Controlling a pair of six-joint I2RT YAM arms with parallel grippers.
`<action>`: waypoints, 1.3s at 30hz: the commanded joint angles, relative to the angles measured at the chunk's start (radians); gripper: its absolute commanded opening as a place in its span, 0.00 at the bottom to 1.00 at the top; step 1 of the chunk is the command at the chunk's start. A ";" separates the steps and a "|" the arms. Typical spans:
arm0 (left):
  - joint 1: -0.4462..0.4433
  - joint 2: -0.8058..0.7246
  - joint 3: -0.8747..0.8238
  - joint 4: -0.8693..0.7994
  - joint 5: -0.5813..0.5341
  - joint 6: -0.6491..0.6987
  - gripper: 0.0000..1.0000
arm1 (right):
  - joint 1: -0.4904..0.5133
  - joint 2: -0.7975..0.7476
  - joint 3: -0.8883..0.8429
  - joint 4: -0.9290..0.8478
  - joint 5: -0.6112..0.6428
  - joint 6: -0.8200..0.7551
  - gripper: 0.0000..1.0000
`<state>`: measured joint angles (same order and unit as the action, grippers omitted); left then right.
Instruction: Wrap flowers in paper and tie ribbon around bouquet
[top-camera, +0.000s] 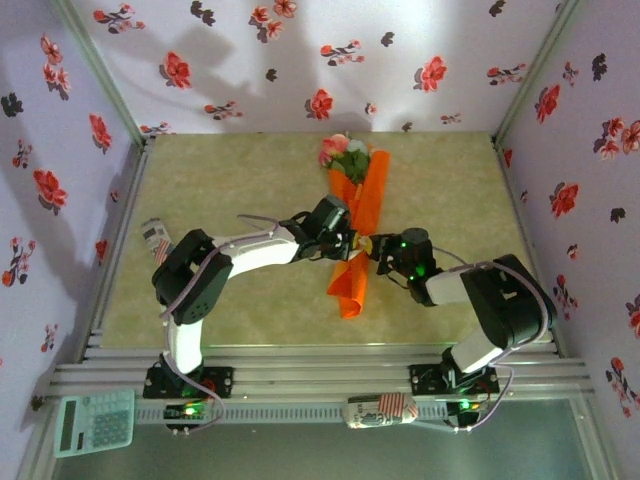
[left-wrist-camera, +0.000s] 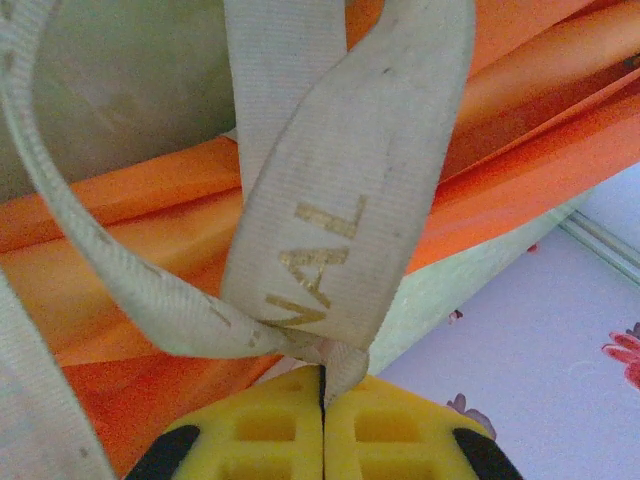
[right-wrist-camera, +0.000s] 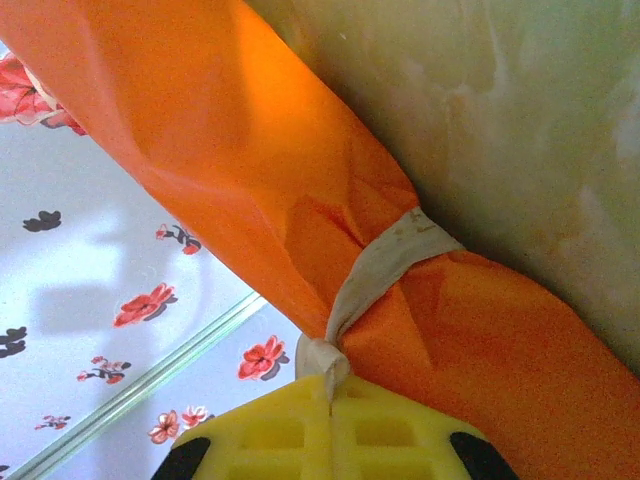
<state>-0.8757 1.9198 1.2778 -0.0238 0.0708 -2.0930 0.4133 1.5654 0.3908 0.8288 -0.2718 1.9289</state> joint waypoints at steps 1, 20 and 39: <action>0.004 0.001 -0.010 0.015 0.011 -0.348 0.04 | 0.008 0.016 0.011 0.074 0.017 0.021 0.24; 0.025 0.003 0.000 0.022 0.018 -0.269 0.02 | -0.017 -0.183 0.037 -0.255 -0.060 -0.079 0.43; 0.038 0.018 0.020 0.040 0.030 -0.239 0.04 | -0.146 -0.056 0.216 -0.485 -0.175 -0.262 0.37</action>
<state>-0.8459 1.9198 1.2743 0.0051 0.0898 -2.0933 0.2699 1.4887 0.5671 0.3241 -0.4244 1.6890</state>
